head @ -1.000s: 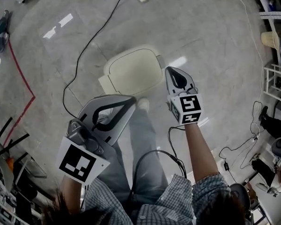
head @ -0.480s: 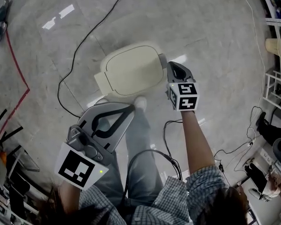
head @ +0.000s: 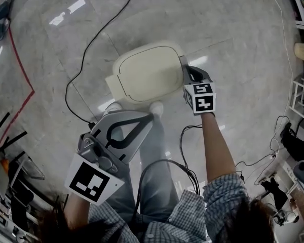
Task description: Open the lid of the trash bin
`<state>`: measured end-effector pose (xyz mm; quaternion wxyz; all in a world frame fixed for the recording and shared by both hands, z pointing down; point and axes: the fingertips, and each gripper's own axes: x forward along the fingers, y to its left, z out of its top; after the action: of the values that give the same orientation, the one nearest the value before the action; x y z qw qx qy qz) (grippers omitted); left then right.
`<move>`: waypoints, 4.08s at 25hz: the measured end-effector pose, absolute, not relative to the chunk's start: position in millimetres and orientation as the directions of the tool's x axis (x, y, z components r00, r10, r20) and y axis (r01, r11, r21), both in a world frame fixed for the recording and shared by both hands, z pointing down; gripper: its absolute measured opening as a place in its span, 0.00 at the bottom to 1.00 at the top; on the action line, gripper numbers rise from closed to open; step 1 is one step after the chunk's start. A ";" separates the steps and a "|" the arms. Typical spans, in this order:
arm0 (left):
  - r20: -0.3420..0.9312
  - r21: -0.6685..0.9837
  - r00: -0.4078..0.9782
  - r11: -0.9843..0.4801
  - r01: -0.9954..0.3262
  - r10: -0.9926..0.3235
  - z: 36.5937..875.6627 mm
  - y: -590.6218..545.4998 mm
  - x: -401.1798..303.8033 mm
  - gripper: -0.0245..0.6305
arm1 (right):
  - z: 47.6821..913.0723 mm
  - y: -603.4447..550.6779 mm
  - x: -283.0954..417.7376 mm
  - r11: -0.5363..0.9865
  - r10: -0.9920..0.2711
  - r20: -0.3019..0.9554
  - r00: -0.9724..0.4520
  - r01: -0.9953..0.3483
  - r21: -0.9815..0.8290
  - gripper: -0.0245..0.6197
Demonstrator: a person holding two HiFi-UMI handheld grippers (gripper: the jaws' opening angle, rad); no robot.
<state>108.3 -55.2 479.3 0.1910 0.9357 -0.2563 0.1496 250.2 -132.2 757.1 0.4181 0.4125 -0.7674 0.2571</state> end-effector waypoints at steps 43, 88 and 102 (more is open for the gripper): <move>0.405 0.207 0.774 -0.776 -0.596 -0.486 452.4 -50.1 80.0 0.04 | 726.0 -136.6 252.6 0.446 -0.444 0.788 -0.426 -0.868 -0.218 0.07; 0.274 0.076 0.829 -0.848 -0.524 -0.488 237.0 -28.9 38.1 0.04 | 279.3 -25.8 244.0 0.235 -0.904 0.359 -0.234 -0.971 -0.041 0.07; 0.229 0.052 0.849 -0.865 -0.499 -0.476 204.8 -35.5 39.1 0.04 | 234.9 -18.1 230.4 0.221 -0.938 0.277 -0.208 -0.975 0.015 0.07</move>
<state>39.1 -35.5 204.8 0.0549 0.9600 -0.2540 0.1046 230.4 -18.1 234.9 0.1137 0.6188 -0.7730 0.0814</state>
